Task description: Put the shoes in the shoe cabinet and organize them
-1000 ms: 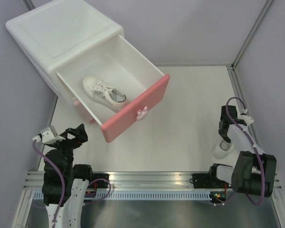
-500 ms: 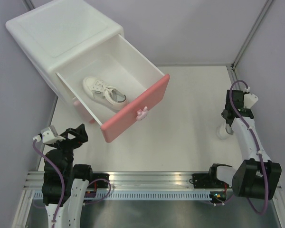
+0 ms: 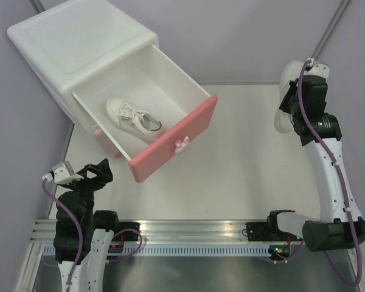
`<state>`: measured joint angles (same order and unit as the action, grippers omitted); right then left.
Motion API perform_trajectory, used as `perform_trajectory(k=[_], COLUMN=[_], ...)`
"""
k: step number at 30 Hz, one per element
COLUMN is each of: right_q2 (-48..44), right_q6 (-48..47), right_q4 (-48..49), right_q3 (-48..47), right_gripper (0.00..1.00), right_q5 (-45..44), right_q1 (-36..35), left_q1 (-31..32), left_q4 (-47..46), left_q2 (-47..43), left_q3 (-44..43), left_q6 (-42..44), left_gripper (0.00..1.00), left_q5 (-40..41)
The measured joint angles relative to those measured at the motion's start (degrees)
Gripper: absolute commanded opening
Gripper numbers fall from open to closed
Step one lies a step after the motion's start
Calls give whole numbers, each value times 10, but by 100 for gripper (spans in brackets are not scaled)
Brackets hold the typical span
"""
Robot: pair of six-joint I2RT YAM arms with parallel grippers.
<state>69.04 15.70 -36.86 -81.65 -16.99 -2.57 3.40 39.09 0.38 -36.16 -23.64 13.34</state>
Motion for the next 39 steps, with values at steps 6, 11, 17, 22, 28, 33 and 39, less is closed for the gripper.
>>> perform_trajectory(k=[6, 11, 17, 22, 28, 33, 39], right_q2=[28, 73, 140, 177, 194, 195, 205], right_q6=[-56, -100, -183, -259, -342, -397, -426], right_q4=[10, 30, 36, 39, 65, 88, 94], right_q3=[-121, -209, -290, -321, -345, -358, -394], right_gripper=[1, 1, 1, 1, 1, 1, 1], right_q5=[97, 141, 164, 184, 186, 187, 198], right_q1=[-55, -122, -247, -326, -390, -432, -497], left_q1=[0, 0, 0, 0, 0, 0, 0], left_q4=[0, 0, 0, 0, 0, 0, 0], left_q2=[0, 0, 0, 0, 0, 0, 0], left_q3=[0, 0, 0, 0, 0, 0, 0], left_q6=[0, 0, 0, 0, 0, 0, 0], left_gripper=[93, 94, 94, 94, 94, 94, 94], left_q5=[0, -1, -2, -4, -4, -4, -4])
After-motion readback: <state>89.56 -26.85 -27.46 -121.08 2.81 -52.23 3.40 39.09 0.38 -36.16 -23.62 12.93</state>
